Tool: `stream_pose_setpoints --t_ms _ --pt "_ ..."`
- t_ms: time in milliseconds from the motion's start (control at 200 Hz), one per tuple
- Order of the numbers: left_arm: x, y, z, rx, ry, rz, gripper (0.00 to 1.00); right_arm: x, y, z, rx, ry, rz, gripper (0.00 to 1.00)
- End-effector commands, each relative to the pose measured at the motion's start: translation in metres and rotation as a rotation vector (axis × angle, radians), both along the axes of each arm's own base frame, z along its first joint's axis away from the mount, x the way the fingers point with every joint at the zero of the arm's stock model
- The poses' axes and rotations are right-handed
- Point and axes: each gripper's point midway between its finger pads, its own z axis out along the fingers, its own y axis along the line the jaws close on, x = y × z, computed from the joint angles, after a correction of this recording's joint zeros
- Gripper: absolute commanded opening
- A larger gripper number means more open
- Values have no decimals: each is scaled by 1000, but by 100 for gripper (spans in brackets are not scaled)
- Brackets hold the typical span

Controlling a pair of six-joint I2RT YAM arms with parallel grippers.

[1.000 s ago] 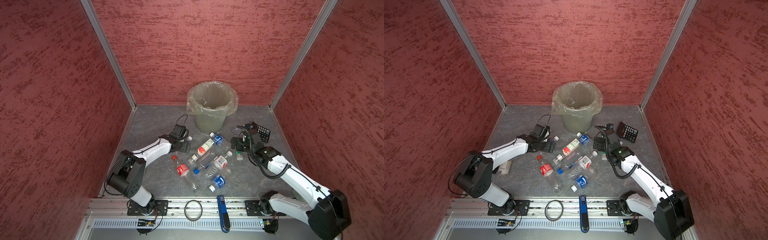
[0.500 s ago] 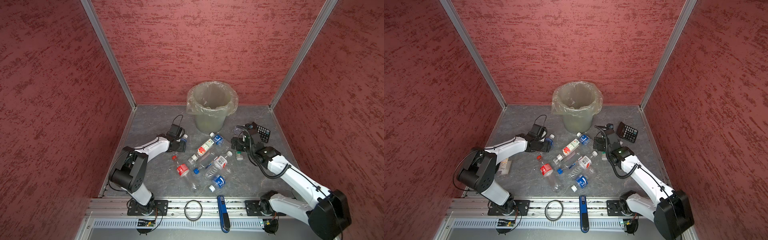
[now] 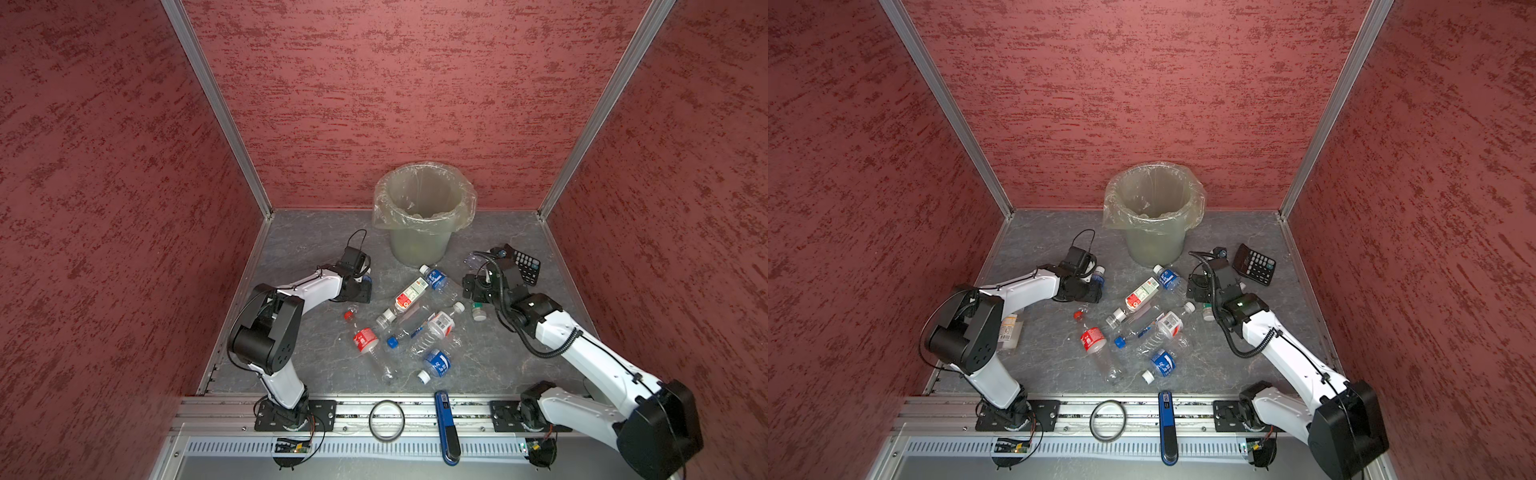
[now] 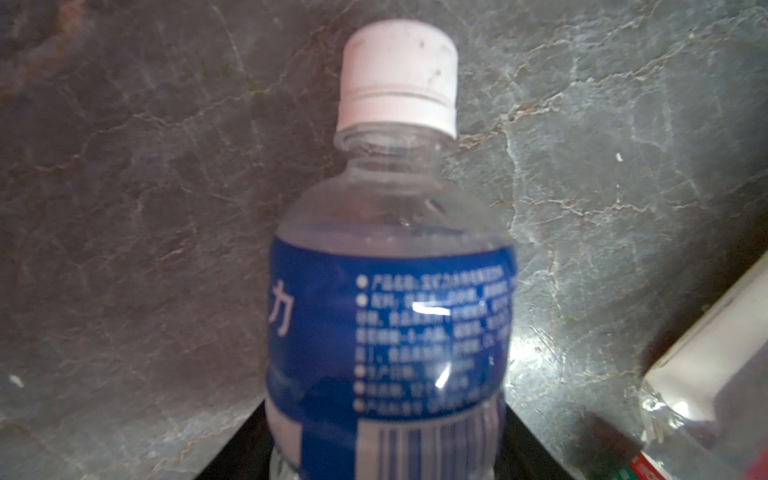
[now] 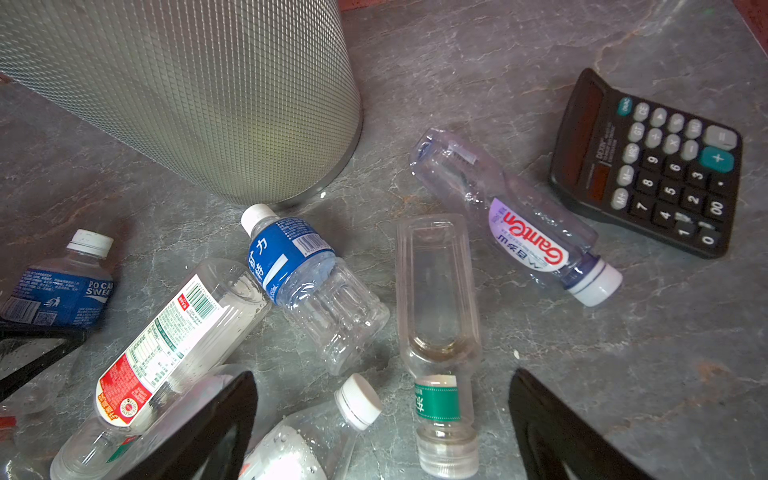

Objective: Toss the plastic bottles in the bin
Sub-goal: 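Close the left gripper on the blue-label bottle and lift it, then carry the blue-label bottle over the bin and open the left gripper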

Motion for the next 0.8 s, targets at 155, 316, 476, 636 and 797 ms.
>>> stream_pose_setpoints --t_ms 155,316,476,636,797 --pt "10 -2 69 -90 -231 23 50 5 -4 10 -14 -32 -34 94" --pt "7 -2 111 -112 -366 26 46 6 -4 16 -9 -55 -30 94" --pt "-7 -9 162 -155 -532 0 47 2 -6 25 7 -98 -25 95" --pt "-30 -16 224 -235 -737 -40 47 -3 -9 27 12 -113 -31 95" --pt "-48 -19 268 -258 -834 -69 49 -6 -11 29 13 -118 -38 95"
